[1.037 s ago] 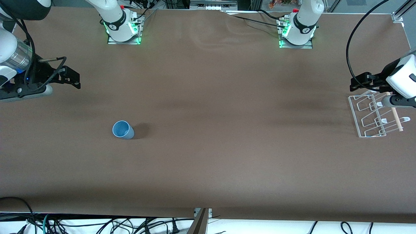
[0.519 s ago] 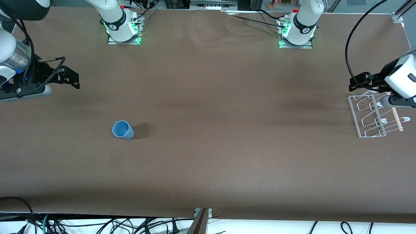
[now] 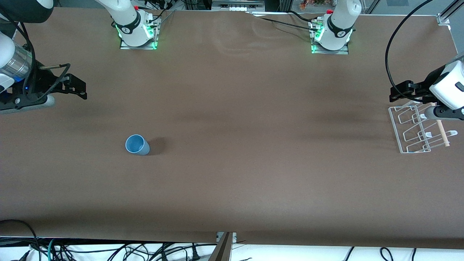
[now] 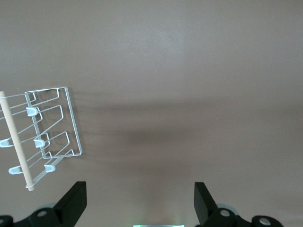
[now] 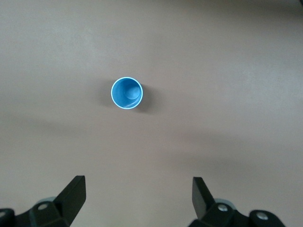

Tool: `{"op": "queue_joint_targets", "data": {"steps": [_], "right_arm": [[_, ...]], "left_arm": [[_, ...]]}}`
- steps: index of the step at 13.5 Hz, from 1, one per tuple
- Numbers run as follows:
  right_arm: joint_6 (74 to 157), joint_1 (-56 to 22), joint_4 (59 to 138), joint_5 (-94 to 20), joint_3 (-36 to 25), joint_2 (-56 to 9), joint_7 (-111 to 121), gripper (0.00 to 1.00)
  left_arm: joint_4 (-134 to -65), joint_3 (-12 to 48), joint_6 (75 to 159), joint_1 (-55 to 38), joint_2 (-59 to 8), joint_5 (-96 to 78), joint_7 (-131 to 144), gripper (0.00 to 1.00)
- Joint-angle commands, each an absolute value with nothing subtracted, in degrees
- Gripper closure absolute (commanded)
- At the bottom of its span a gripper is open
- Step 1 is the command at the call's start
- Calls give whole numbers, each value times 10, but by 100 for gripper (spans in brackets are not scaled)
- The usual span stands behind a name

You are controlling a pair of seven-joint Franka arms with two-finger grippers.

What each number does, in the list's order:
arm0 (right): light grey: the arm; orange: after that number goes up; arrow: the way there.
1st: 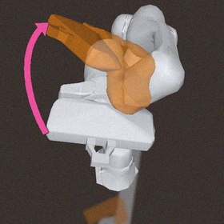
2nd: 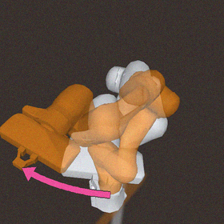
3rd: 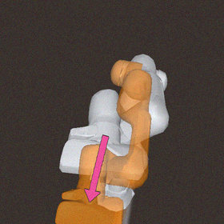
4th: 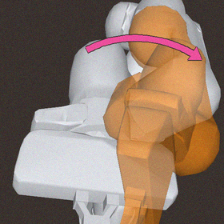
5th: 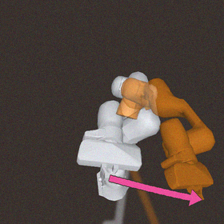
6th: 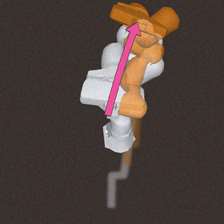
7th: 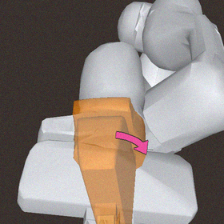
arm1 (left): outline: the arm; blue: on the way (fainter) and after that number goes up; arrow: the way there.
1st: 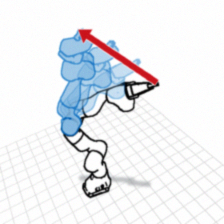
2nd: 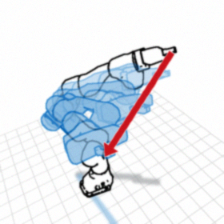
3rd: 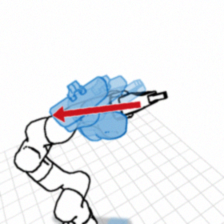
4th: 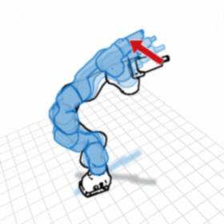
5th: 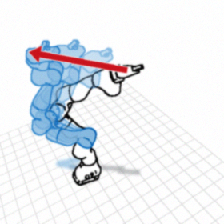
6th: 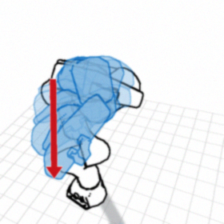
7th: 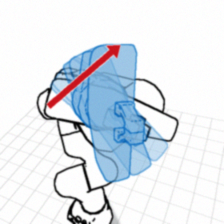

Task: Transfer cup to left arm and place on rack
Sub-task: 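Move the right gripper down over the light-blue cup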

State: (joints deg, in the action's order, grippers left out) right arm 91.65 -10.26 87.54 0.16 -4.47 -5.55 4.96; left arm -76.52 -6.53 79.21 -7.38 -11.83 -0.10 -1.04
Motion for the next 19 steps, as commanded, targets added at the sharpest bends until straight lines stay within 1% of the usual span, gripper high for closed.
{"op": "queue_joint_targets", "data": {"steps": [1, 9, 13, 15, 17, 19], "right_arm": [[914, -104, 875, 9, -39, -46, 53, 1], [915, -104, 889, 9, -40, -50, 54, 1], [937, -100, 898, 9, -41, -77, 59, 1], [1000, -99, 959, 10, -43, -78, 61, 1], [1103, -98, 1040, 9, -46, -81, 60, 1], [1183, -99, 1076, 10, -46, -111, 58, 1]], "left_arm": [[-744, -65, 788, -69, -129, -11, -12, 0], [-744, -65, 788, -69, -129, -11, -12, 0], [-744, -65, 788, -68, -129, -11, -12, 0], [-744, -66, 788, -67, -130, -11, -12, 0], [-744, -66, 788, -68, -130, -11, -12, 0], [-744, -66, 788, -68, -130, -11, -12, 0]]}}
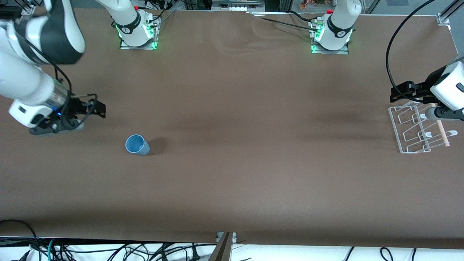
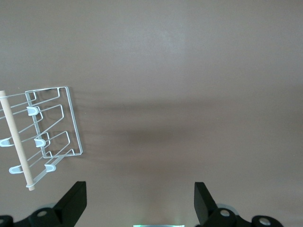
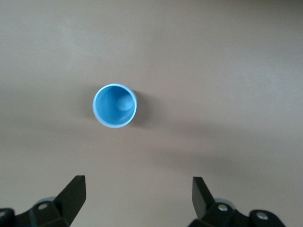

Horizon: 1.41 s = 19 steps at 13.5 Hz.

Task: Transfer cup to left arm and place on rack
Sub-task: 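Move the right gripper down over the light-blue cup, then close the right gripper on the cup rim and lift it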

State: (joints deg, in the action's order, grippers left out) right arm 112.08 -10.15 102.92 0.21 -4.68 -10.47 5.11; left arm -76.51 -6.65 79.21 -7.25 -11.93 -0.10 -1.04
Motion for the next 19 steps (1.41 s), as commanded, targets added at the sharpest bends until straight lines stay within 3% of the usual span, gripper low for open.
{"op": "queue_joint_targets", "data": {"steps": [1, 9, 15, 16, 17, 19], "right_arm": [[1200, -102, 1076, 11, -46, -127, 59, 1], [1314, -105, 1076, 5, -44, -227, 53, 2], [1341, -118, 1077, 1, -40, -263, 30, 10], [1353, -120, 1077, 1, -40, -271, 30, 17], [1363, -119, 1077, 1, -40, -279, 30, 32], [1367, -119, 1075, -1, -40, -281, 29, 77]], "left_arm": [[-744, -66, 788, -68, -132, -11, -12, 0], [-744, -62, 788, -76, -135, -11, -11, 0], [-755, -62, 788, -80, -130, -12, -11, 0], [-758, -62, 788, -80, -127, -21, -11, 0], [-758, -62, 788, -79, -127, -32, -11, 0], [-758, -63, 788, -76, -126, -36, -13, 0]]}}
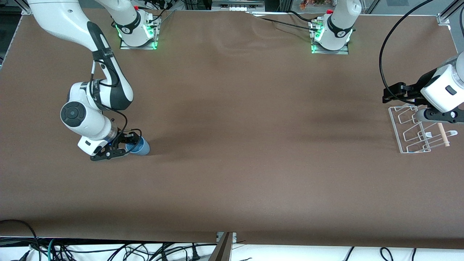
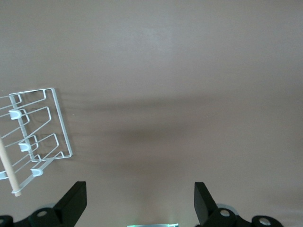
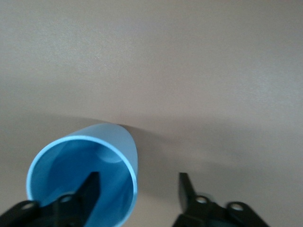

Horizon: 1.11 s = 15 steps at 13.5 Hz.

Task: Transfer cup to left arm and place on rack
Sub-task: 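Close the right gripper on the cup rim and lift it, then carry the cup toward the left gripper while the left gripper approaches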

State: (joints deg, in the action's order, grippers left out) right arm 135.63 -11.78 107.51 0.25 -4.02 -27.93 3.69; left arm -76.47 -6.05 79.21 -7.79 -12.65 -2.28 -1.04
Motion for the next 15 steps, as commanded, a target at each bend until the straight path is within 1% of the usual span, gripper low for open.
{"op": "queue_joint_targets", "data": {"steps": [1, 3, 4, 6, 8, 11, 13, 15], "right_arm": [[1364, -119, 1072, -3, -40, -281, 29, 100], [1358, -120, 1059, -39, -36, -280, 34, 100], [1347, -120, 1050, -47, -32, -280, 34, 100], [1307, -127, 1014, -74, -22, -280, 22, 100], [1253, -134, 969, -121, -10, -281, 1, 100], [1176, -154, 904, -213, 2, -295, -99, 100], [1165, -177, 878, -302, 2, -299, -155, 100], [1172, -198, 877, -406, 2, -304, -176, 100]], "left_arm": [[-758, -63, 788, -72, -126, -46, -14, 0], [-771, -64, 789, -69, -126, -61, -58, 0], [-772, -64, 802, -68, -126, -62, -94, 0], [-780, -64, 828, -65, -126, -79, -161, 0], [-788, -64, 831, -63, -127, -109, -224, 0], [-828, -64, 883, -64, -128, -155, -327, 0], [-845, -64, 900, -63, -129, -198, -411, 0], [-855, -63, 930, -69, -134, -227, -460, 0]]}}
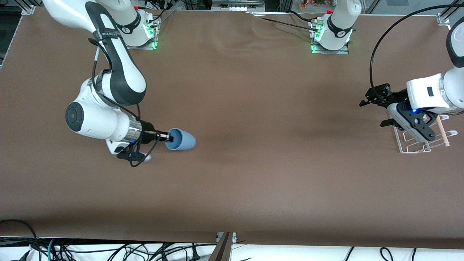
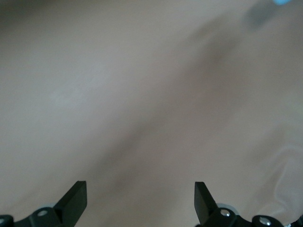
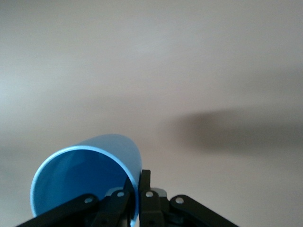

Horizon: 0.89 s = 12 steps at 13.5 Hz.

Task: Transfer cup to left arm and place on rack
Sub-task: 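Carry the cup toward the left gripper while the left gripper approaches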

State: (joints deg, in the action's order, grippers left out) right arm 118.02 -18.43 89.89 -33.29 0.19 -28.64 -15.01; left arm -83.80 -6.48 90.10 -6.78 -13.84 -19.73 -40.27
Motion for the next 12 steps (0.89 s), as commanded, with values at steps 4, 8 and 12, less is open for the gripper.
{"op": "queue_joint_targets", "data": {"steps": [4, 8, 12], "right_arm": [[1236, -256, 872, -614, 1, -320, -232, 100], [1288, -305, 824, -678, 2, -353, -333, 100], [1301, -316, 820, -721, 2, -363, -367, 100]], "left_arm": [[-867, -37, 1012, -78, -178, -309, -617, 0], [-888, 21, 1082, -80, -197, -314, -740, 0], [-889, 71, 1154, -83, -235, -315, -794, 0]]}}
